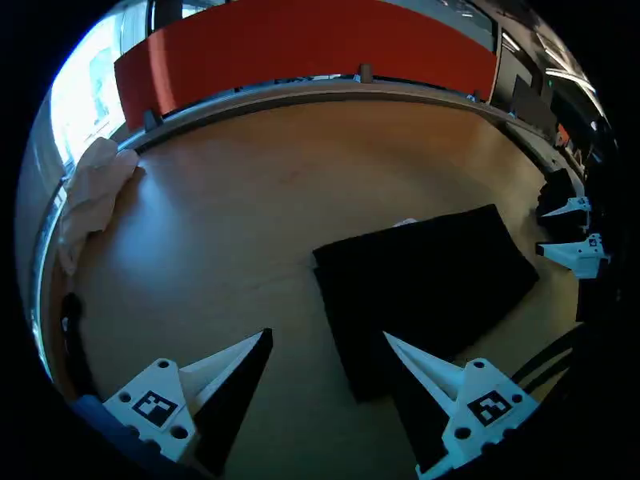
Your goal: Fold towel
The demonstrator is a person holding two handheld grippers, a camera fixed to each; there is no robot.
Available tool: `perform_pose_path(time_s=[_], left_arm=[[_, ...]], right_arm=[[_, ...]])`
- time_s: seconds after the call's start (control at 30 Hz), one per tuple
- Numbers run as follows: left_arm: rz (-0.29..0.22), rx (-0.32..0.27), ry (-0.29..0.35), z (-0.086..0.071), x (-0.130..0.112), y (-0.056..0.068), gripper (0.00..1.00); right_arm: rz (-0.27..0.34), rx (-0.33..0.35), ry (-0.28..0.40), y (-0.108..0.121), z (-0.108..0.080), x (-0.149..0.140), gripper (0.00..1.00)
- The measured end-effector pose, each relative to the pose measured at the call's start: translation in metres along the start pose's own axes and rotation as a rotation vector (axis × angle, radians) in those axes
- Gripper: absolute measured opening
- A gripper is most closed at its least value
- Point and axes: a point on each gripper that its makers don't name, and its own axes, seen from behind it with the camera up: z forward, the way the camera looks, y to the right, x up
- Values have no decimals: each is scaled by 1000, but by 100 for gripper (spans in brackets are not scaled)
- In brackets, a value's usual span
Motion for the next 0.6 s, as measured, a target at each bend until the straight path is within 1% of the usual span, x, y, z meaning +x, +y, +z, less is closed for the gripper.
perform_pose_path(time_s=[0.2,0.37,0.6], left_arm=[[4,9,3,-12,-11,-2,91],[-2,22,4,-17,-18,-6,91],[-32,48,6,-28,-29,-13,91]], right_arm=[[6,3,-3,-2,-8,-11,91],[0,13,-8,-3,-9,-16,91],[-41,47,-16,-8,-9,-21,92]])
